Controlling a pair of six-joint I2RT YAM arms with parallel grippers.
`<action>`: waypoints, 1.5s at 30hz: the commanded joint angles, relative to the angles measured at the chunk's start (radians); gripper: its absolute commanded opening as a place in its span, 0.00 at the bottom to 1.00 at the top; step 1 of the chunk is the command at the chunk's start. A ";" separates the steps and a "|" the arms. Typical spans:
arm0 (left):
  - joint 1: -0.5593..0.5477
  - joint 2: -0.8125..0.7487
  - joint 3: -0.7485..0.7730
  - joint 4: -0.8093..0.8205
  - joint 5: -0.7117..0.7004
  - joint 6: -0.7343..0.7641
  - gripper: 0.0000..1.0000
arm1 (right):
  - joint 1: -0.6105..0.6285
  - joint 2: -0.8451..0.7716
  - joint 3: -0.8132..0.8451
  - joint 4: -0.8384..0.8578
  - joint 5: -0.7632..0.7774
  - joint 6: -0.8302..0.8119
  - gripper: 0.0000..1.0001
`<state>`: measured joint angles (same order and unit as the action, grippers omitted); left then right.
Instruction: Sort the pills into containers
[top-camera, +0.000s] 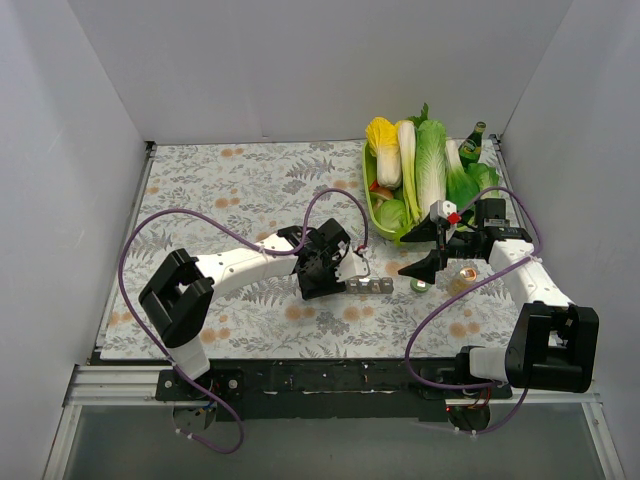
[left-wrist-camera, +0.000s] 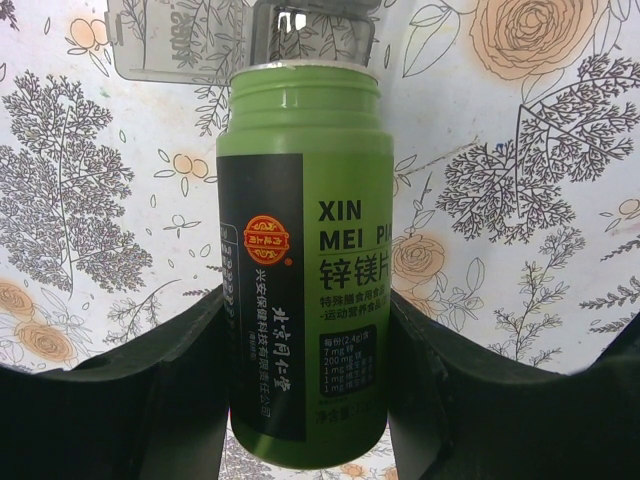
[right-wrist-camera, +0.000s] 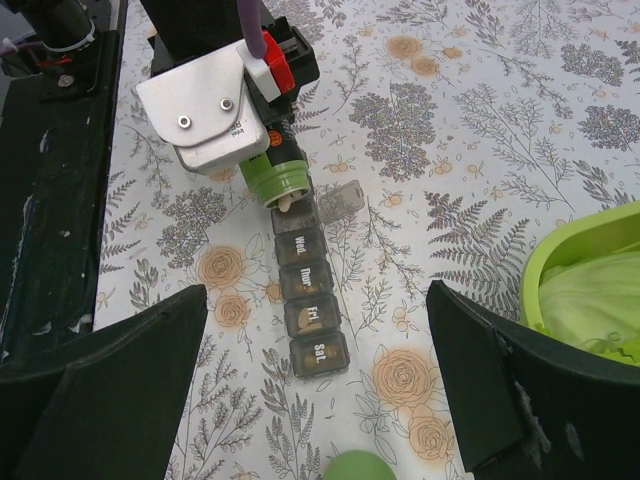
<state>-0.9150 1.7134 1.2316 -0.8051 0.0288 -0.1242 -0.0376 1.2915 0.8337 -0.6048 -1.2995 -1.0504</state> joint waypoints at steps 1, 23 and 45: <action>-0.008 -0.014 0.043 0.001 -0.017 0.015 0.00 | -0.005 -0.004 -0.001 -0.020 -0.038 -0.008 0.98; -0.010 -0.031 0.017 0.015 -0.015 0.005 0.00 | -0.010 -0.004 -0.002 -0.020 -0.038 -0.008 0.98; 0.019 -0.198 -0.172 0.240 -0.001 -0.066 0.00 | -0.013 -0.008 -0.007 -0.018 -0.040 -0.011 0.98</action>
<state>-0.9138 1.6127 1.0977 -0.6544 0.0177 -0.1650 -0.0448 1.2915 0.8337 -0.6052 -1.3056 -1.0508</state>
